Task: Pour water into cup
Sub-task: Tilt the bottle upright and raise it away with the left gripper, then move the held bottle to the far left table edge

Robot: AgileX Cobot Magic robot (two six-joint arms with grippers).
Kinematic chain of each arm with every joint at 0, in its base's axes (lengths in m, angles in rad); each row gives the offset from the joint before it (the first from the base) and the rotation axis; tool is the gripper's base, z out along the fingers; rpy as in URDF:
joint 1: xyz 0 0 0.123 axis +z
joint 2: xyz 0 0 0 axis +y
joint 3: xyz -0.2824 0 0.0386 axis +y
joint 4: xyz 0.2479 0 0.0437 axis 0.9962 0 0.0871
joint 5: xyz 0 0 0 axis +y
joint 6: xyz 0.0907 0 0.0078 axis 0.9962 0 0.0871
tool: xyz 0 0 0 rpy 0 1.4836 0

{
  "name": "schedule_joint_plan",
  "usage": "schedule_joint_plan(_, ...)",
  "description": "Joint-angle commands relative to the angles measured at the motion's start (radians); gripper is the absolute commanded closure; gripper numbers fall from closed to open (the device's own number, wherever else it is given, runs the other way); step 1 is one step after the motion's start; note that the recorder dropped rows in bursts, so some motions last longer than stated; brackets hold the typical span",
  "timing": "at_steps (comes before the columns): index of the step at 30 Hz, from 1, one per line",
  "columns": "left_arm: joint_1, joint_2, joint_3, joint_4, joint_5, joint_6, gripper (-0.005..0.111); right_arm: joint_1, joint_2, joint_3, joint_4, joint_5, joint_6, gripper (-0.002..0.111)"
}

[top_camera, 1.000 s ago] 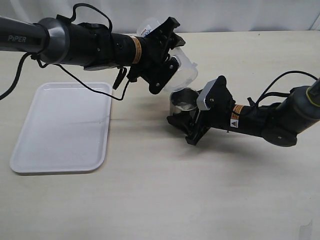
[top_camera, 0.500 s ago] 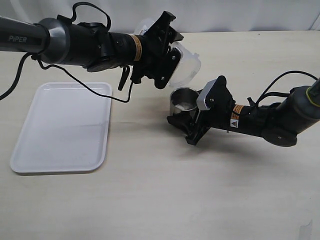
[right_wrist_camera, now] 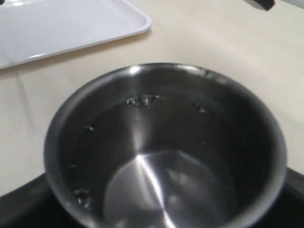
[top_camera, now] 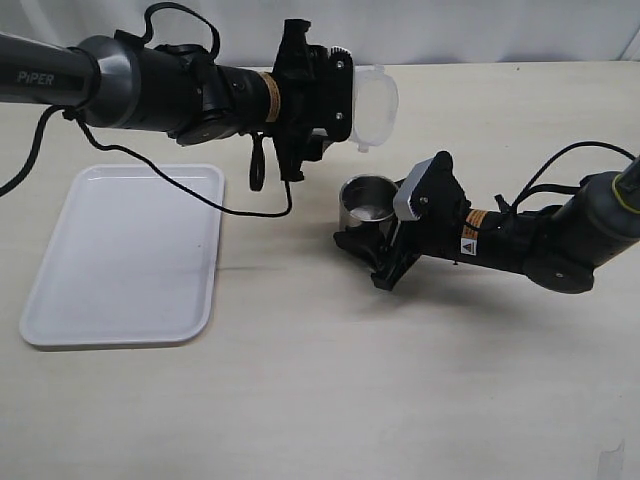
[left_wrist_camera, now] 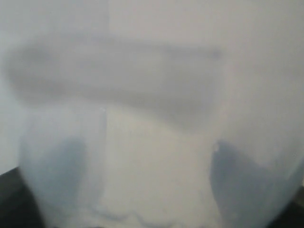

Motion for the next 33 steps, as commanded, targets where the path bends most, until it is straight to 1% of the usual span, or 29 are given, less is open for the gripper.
schedule_joint_plan(1,-0.007,-0.013,0.002,-0.016,0.071,-0.232,0.107,0.0,-0.004,-0.005,-0.003,-0.028,-0.003,0.104)
schedule_joint_plan(4,-0.007,-0.013,0.002,-0.023,0.091,-0.341,0.107,0.0,-0.004,-0.005,-0.003,-0.028,-0.003,0.104)
schedule_joint_plan(6,0.0,-0.013,0.002,-0.056,0.091,-0.398,0.107,0.0,-0.004,-0.005,-0.003,-0.028,-0.003,0.104)
schedule_joint_plan(9,0.022,-0.013,0.002,-0.061,0.054,-0.519,0.107,0.0,-0.004,-0.005,-0.003,-0.028,-0.003,0.104)
schedule_joint_plan(13,0.081,-0.013,0.002,-0.061,-0.053,-0.702,0.107,0.0,-0.004,-0.005,-0.003,-0.025,-0.003,0.104)
schedule_joint_plan(15,0.12,-0.013,0.002,-0.061,-0.123,-0.798,0.107,0.0,-0.004,-0.005,-0.003,-0.023,-0.003,0.104)
schedule_joint_plan(19,0.2,-0.013,0.002,-0.059,-0.262,-0.94,0.107,0.0,-0.004,-0.005,-0.003,-0.023,-0.003,0.104)
schedule_joint_plan(21,0.244,-0.013,0.002,-0.059,-0.324,-0.98,0.107,0.0,-0.004,-0.005,-0.003,-0.023,-0.003,0.104)
schedule_joint_plan(24,0.306,-0.013,0.002,-0.059,-0.381,-0.997,0.107,0.0,-0.004,-0.005,-0.003,-0.023,-0.003,0.104)
schedule_joint_plan(33,0.479,-0.013,0.002,-0.042,-0.403,-0.997,0.107,0.0,-0.004,-0.005,-0.003,-0.023,-0.003,0.104)
